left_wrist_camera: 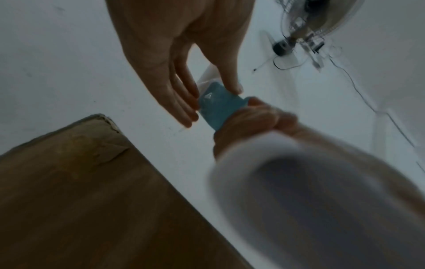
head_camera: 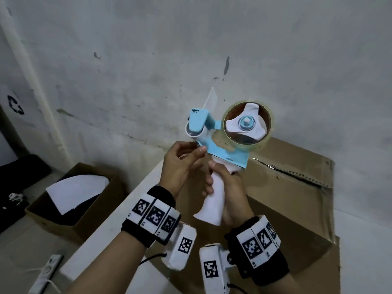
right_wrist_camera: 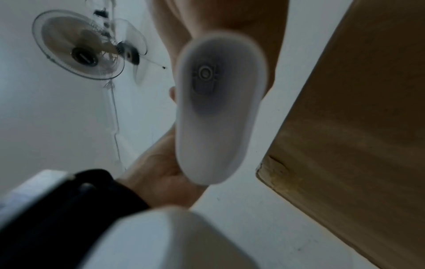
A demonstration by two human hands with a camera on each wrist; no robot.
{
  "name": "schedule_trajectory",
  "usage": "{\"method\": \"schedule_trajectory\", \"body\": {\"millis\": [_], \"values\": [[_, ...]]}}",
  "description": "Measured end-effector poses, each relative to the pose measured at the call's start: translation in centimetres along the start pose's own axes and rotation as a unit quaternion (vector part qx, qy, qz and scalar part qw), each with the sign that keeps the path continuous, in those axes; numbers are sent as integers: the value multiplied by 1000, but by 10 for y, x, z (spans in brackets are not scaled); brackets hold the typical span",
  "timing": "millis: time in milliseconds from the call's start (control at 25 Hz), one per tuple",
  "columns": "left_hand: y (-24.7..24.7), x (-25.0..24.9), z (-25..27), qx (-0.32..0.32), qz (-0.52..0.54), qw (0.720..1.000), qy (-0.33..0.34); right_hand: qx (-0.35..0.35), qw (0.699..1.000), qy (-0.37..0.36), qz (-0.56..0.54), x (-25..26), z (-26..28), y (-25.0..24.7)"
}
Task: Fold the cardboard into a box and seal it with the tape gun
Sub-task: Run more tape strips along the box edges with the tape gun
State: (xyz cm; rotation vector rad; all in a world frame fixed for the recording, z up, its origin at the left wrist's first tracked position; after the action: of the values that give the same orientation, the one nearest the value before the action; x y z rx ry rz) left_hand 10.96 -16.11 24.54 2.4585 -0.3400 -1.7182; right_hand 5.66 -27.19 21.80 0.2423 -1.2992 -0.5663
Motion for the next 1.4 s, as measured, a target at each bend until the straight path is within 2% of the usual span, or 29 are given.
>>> {"method": "schedule_trajectory", "body": {"millis": [80, 280, 520, 600, 680, 760, 960, 1120, 1200, 1400], "values": [[5, -3, -8, -5, -16, 999, 38, 0, 999, 16, -31, 1, -7, 0], [16, -3, -37, 38, 39, 998, 39, 12, 997, 13, -75, 11, -23, 10], [36, -5, -71, 105, 117, 988, -8, 8, 992, -10, -128, 35, -24, 33], [42, -9, -80, 126, 120, 984, 24, 7, 987, -6, -161, 39, -24, 34], [46, -14, -86, 149, 118, 980, 63, 34, 978, 3, -205, 42, -26, 35], [49, -13, -92, 163, 124, 976, 70, 46, 972, 11, -231, 43, -30, 31], [57, 6, -98, 217, 167, 960, -53, 17, 975, -7, -221, 35, -35, 20], [52, 13, -105, 221, 177, 955, -90, 4, 976, -20, -216, 29, -37, 19], [47, 10, -109, 207, 181, 958, -83, 18, 974, -13, -224, 29, -40, 25], [42, -5, -114, 216, 163, 963, -5, 53, 965, 7, -257, 29, -44, 33]]}}
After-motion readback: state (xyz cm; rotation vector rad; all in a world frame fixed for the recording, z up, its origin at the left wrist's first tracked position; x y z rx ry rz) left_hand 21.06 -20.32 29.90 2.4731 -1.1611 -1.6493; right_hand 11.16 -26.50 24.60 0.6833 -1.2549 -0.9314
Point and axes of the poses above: each hand's wrist, its own z-axis away from the middle knuckle, its own y-axis out of the palm, x = y × z, the point moved 8 cm from there along -z, towards the middle knuckle, and after that the axes turned 12 degrees about y, right-handed, at the moved point
